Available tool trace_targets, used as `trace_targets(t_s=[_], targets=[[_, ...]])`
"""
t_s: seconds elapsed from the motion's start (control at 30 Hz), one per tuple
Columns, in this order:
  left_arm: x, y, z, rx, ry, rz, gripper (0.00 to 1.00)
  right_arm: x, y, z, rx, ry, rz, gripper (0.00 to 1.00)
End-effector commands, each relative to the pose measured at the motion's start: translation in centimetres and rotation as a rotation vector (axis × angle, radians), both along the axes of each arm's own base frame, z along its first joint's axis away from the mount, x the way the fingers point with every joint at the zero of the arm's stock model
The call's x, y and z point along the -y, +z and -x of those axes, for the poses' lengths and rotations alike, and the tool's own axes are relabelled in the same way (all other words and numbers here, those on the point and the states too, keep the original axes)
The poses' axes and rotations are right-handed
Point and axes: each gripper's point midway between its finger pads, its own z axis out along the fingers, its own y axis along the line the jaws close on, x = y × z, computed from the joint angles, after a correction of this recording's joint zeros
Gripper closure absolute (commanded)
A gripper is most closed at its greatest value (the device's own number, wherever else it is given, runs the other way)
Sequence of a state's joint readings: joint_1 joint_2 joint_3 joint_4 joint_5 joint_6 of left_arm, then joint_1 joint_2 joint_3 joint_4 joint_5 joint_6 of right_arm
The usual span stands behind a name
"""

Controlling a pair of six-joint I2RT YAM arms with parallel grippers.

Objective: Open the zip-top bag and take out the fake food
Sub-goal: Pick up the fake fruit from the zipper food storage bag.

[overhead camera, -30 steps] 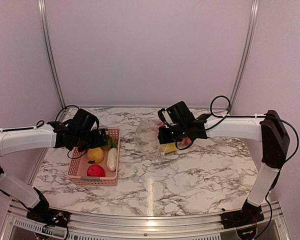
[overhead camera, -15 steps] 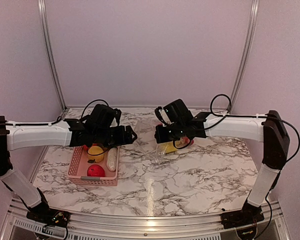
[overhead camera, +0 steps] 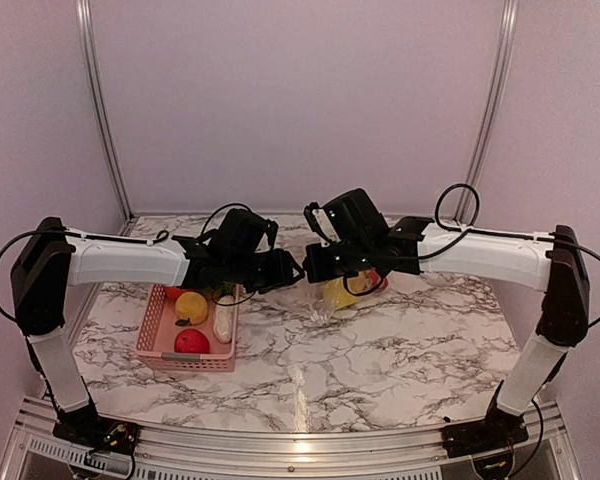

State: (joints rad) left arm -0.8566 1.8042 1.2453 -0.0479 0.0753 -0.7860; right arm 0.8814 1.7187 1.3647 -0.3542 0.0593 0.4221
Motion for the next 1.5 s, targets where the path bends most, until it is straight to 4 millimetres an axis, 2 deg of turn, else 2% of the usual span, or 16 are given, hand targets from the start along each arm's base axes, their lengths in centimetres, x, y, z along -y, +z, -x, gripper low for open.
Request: trace_targets(t_s=[0.0, 0.13, 0.3, 0.43, 0.63, 0.73, 0.8, 0.97, 1.07, 1.3, 1.47], targets=[[1.6, 0.1, -0.6, -0.009, -0.010, 0.041, 0.56, -0.4, 3.7, 0.3, 0.044, -0.006, -0.057, 1.00], [2.5, -0.6, -0.7, -0.026, -0.015, 0.032, 0.57, -0.6, 5.0, 0.9, 0.052, 0.006, -0.083, 1.00], [3.2, -2.4, -0.4, -0.062, -0.014, 0.000, 0.58, -1.6, 6.5, 2.2, 0.066, 0.040, -0.105, 1.00], [3.5, -3.7, 0.1, -0.083, -0.011, -0.020, 0.58, -1.3, 6.1, 2.7, 0.062, 0.040, -0.092, 1.00], [3.8, -4.5, 0.4, -0.095, -0.014, -0.040, 0.56, 0.6, 5.5, 2.7, 0.066, 0.009, -0.045, 0.68], [3.9, -4.7, 0.3, -0.097, -0.015, -0.045, 0.55, 1.9, 6.2, 2.5, 0.076, -0.010, -0.061, 0.58], [4.0, -4.9, 0.3, -0.099, -0.017, -0.050, 0.55, 3.0, 6.4, 2.1, 0.080, -0.034, -0.068, 0.57], [4.3, -5.1, 0.4, -0.104, -0.021, -0.056, 0.55, 7.1, 4.8, 0.2, 0.051, -0.121, -0.073, 0.63], [4.3, -5.1, 0.3, -0.104, -0.023, -0.059, 0.54, 8.5, 3.6, -0.9, 0.026, -0.153, -0.077, 0.74], [4.7, -5.5, 0.4, -0.112, -0.036, -0.073, 0.52, 9.7, 0.7, -2.5, -0.010, -0.192, -0.080, 0.87], [5.0, -5.7, 0.5, -0.112, -0.053, -0.075, 0.51, 9.3, -2.0, -2.9, -0.054, -0.184, -0.076, 0.90]])
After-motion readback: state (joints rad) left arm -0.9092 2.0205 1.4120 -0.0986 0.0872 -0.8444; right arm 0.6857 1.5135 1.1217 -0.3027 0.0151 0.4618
